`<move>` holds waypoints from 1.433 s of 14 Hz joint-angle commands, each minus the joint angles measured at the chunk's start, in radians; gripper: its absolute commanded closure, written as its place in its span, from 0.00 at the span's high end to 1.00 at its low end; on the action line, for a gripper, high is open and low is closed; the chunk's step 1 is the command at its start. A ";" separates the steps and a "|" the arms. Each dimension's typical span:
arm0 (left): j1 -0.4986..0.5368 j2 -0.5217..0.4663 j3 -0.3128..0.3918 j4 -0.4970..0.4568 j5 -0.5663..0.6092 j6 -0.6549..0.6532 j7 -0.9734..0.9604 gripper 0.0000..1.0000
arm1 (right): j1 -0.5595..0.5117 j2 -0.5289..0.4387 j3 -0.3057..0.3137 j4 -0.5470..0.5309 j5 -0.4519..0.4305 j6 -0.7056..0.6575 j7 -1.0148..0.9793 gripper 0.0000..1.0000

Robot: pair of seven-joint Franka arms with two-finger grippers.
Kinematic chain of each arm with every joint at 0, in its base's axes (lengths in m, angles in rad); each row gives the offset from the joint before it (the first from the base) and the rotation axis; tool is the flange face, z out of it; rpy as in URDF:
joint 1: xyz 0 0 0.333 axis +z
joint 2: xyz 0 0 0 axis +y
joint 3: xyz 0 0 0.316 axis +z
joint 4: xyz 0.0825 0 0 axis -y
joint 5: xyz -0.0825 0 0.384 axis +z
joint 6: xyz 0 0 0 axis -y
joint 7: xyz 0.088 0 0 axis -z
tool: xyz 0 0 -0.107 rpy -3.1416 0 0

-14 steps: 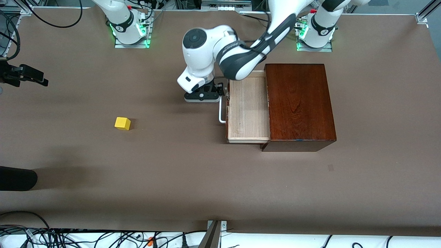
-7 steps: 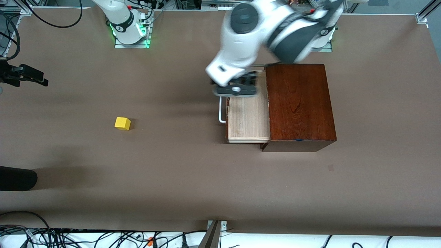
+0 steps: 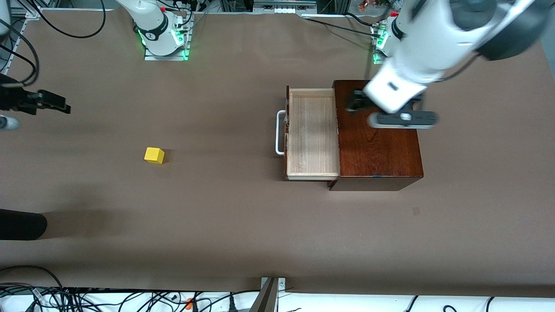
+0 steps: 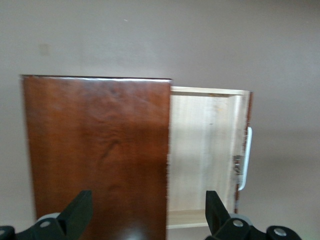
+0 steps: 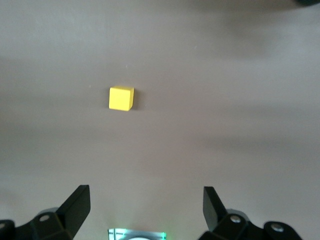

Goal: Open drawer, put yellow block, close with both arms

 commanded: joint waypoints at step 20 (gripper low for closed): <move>-0.067 -0.227 0.415 -0.233 0.062 -0.018 0.494 1.00 | 0.158 0.230 0.051 -0.562 0.002 0.978 0.330 1.00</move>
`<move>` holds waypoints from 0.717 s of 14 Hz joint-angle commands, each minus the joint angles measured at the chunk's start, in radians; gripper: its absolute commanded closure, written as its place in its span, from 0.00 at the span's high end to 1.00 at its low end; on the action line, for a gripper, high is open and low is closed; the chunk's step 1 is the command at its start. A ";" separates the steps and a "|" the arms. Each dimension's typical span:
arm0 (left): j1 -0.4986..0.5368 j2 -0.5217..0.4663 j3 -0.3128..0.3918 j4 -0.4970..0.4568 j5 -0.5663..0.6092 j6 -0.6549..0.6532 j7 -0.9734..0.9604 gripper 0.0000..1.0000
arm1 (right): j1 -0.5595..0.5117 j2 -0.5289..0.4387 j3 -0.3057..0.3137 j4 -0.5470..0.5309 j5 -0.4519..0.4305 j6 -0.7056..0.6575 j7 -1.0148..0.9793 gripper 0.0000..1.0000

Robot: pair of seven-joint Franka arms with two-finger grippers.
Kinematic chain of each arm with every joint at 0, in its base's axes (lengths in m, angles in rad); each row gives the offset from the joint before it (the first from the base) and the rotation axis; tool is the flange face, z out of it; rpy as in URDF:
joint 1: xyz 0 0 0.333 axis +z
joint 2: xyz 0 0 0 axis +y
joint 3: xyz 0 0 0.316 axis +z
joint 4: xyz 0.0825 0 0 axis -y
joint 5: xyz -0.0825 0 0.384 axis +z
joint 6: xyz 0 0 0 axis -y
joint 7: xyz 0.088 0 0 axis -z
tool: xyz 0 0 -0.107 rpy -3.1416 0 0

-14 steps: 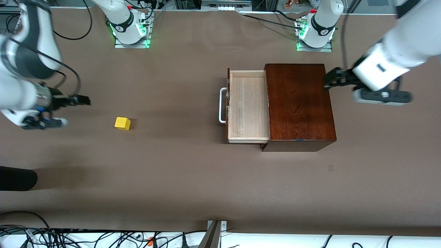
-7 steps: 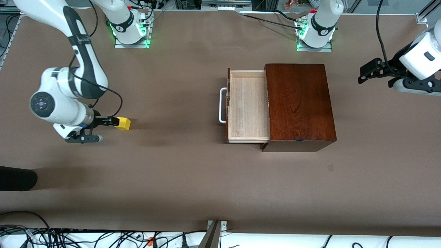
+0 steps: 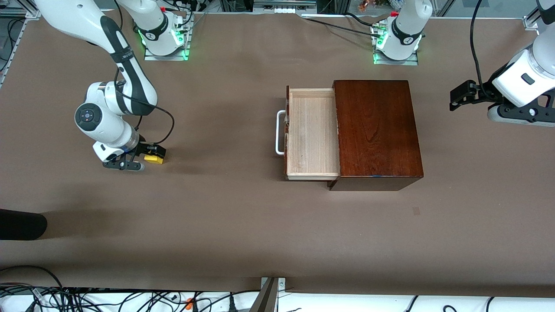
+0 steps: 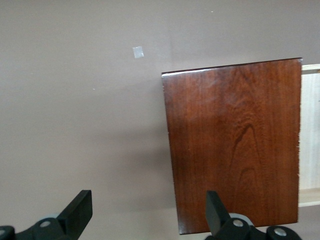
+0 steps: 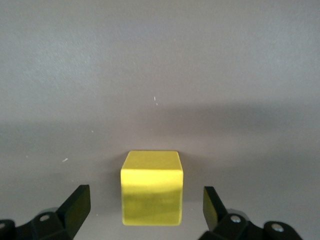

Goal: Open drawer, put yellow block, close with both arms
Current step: 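Close the right gripper on the yellow cube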

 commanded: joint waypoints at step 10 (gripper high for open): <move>-0.009 -0.016 0.003 0.011 0.021 0.000 -0.007 1.00 | -0.004 0.040 0.005 -0.046 -0.002 0.110 -0.056 0.19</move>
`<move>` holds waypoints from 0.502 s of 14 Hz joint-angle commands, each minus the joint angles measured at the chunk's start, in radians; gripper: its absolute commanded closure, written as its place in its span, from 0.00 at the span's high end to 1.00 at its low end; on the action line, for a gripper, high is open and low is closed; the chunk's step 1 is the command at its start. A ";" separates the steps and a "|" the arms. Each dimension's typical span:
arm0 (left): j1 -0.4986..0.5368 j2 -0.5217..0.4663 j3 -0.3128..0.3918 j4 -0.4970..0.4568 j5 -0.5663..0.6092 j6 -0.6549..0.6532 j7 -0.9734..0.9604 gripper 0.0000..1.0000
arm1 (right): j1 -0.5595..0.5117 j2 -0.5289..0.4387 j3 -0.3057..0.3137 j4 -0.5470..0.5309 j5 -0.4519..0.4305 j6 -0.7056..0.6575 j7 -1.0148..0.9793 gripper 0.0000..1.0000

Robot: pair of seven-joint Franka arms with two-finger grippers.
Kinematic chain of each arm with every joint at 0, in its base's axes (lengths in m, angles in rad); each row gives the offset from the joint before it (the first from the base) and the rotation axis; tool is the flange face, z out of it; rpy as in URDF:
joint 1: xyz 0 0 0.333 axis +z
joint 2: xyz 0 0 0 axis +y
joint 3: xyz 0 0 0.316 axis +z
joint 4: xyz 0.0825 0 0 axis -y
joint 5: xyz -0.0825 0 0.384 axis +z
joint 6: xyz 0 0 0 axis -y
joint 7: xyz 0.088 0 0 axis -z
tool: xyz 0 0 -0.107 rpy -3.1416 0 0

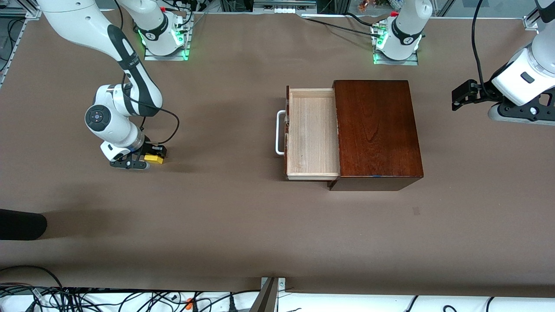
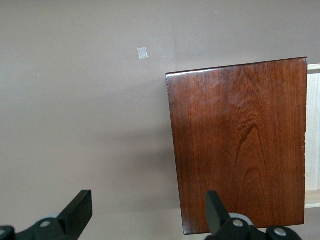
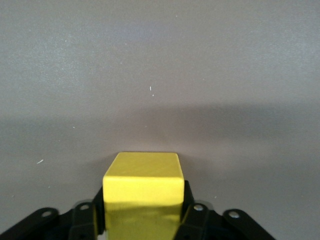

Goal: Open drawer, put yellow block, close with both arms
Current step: 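Close the right gripper on the yellow cube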

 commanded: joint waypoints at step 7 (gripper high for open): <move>-0.008 -0.007 0.005 0.014 0.010 0.002 -0.002 1.00 | -0.004 -0.075 0.080 0.184 0.002 -0.285 0.076 0.15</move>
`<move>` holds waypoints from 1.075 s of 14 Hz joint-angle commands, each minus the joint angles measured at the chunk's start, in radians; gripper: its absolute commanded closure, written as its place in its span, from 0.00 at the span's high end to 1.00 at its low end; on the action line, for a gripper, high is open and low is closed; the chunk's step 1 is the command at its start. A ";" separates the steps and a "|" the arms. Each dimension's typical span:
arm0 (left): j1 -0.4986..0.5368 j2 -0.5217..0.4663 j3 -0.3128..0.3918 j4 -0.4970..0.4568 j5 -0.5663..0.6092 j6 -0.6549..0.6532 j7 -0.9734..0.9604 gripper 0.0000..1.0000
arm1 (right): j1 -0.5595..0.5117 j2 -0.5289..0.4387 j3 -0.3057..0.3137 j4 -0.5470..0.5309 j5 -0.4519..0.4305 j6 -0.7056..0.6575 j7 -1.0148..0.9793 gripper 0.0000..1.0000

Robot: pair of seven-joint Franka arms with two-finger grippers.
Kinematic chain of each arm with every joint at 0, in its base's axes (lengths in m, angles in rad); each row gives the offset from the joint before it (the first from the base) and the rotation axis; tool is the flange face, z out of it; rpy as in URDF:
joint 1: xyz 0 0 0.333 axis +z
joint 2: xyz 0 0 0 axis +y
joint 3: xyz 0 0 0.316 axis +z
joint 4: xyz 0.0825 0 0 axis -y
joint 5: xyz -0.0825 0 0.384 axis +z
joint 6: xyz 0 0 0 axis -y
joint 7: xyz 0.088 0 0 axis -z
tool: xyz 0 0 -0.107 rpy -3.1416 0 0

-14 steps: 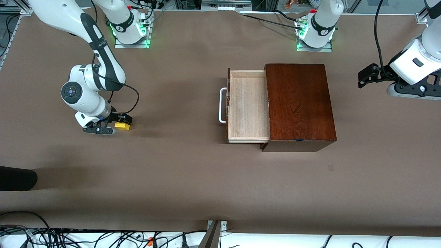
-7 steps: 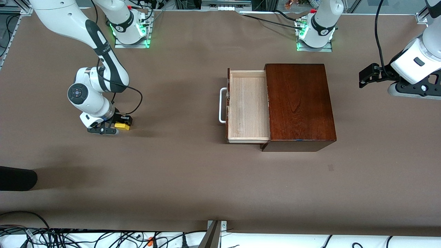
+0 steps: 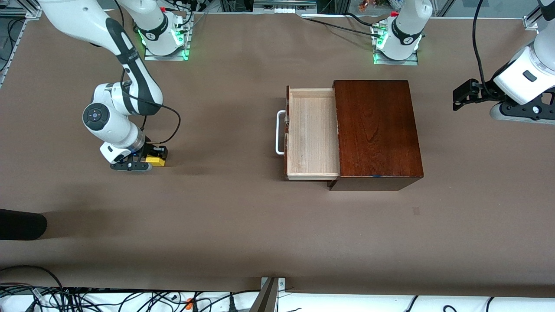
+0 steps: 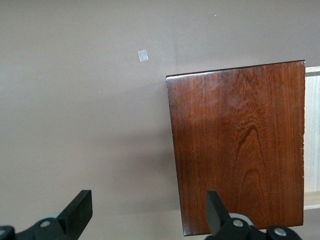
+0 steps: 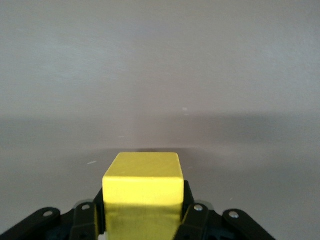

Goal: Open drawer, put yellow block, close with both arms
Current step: 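Close the right gripper on the yellow cube, then lift the yellow cube and carry it over the open drawer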

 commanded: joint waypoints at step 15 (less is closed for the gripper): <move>-0.007 -0.010 -0.002 0.003 0.007 0.001 0.009 1.00 | 0.442 0.043 0.105 0.588 0.159 -0.558 1.155 0.16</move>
